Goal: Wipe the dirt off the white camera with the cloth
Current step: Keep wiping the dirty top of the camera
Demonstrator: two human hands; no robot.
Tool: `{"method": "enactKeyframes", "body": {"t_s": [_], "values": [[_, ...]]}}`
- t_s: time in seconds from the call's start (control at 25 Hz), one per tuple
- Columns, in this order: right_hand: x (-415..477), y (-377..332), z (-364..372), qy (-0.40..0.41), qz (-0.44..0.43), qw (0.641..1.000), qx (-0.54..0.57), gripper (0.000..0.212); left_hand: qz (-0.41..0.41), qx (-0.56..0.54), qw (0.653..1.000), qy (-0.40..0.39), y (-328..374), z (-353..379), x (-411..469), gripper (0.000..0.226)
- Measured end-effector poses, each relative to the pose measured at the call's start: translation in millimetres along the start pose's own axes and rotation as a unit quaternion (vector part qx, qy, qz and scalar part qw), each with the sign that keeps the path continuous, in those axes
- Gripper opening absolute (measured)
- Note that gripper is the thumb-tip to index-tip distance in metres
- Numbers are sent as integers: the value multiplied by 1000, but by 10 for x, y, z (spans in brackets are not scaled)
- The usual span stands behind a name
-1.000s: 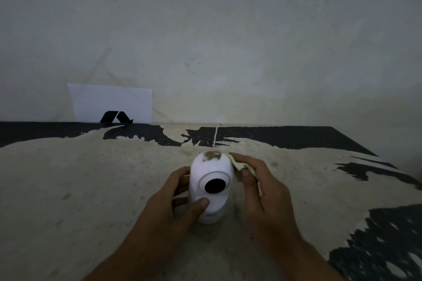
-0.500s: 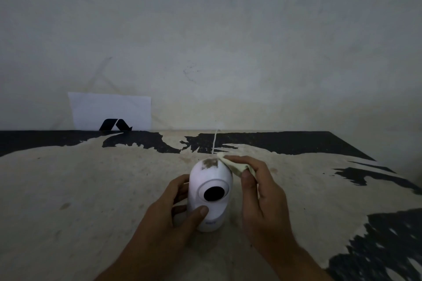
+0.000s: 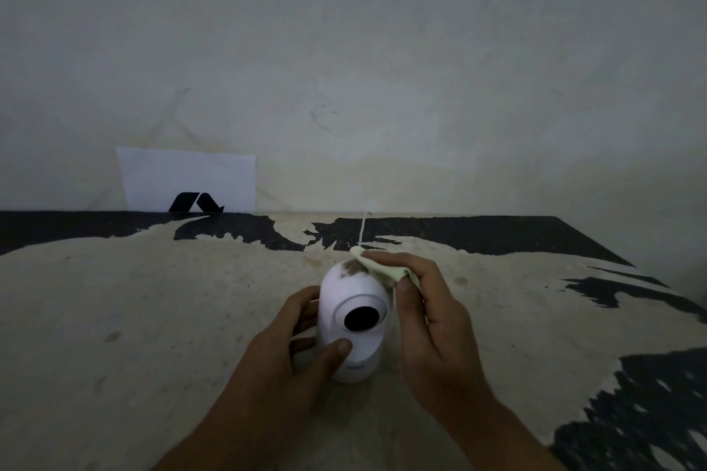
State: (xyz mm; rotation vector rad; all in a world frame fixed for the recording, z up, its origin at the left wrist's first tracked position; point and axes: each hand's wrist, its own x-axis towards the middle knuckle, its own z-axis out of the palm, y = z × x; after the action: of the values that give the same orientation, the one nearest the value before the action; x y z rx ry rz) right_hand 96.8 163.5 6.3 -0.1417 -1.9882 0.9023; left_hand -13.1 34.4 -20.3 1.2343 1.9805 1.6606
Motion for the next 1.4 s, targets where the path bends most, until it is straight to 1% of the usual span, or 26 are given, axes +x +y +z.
{"method": "enactKeyframes", "body": {"t_s": [0.08,0.24,0.36,0.48,0.6,0.72,0.8,0.96,1.04,1.12,1.2,1.4], "values": [[16,17,6,-9,16,1000,-10,28,1,1,1000,-1,8,2,-3,50],[12,69,-87,-8,27,997,-77,25,10,-3,1000,-1,6,-1,-14,51],[-27,24,-99,-2,-2,995,-97,29,10,-2,1000,1,-6,-7,-7,50],[-55,-12,-102,-2,-68,984,-167,31,4,-4,1000,0,-5,-2,-7,52],[-71,-31,-101,29,-86,974,-209,31,1,-11,1000,0,-3,-6,-8,52],[-133,-62,-29,27,-110,969,-221,34,-4,-5,1000,-4,6,3,9,50],[-153,-103,-12,17,-135,959,-248,35,-11,-5,1000,-3,10,4,17,49],[-145,-154,-58,35,-176,937,-301,33,-2,-2,1000,-5,-8,-6,15,49],[-164,-163,-6,12,-207,921,-328,32,6,1,1000,0,-9,-2,13,49],[-175,-144,40,-16,-233,899,-371,36,5,-1,1000,12,-17,3,15,50],[-152,-118,23,-16,-215,897,-385,36,-1,-13,1000,11,-15,8,18,50],[-86,-33,-128,34,-105,924,-367,37,2,-19,1000,0,0,-2,-5,51]]}}
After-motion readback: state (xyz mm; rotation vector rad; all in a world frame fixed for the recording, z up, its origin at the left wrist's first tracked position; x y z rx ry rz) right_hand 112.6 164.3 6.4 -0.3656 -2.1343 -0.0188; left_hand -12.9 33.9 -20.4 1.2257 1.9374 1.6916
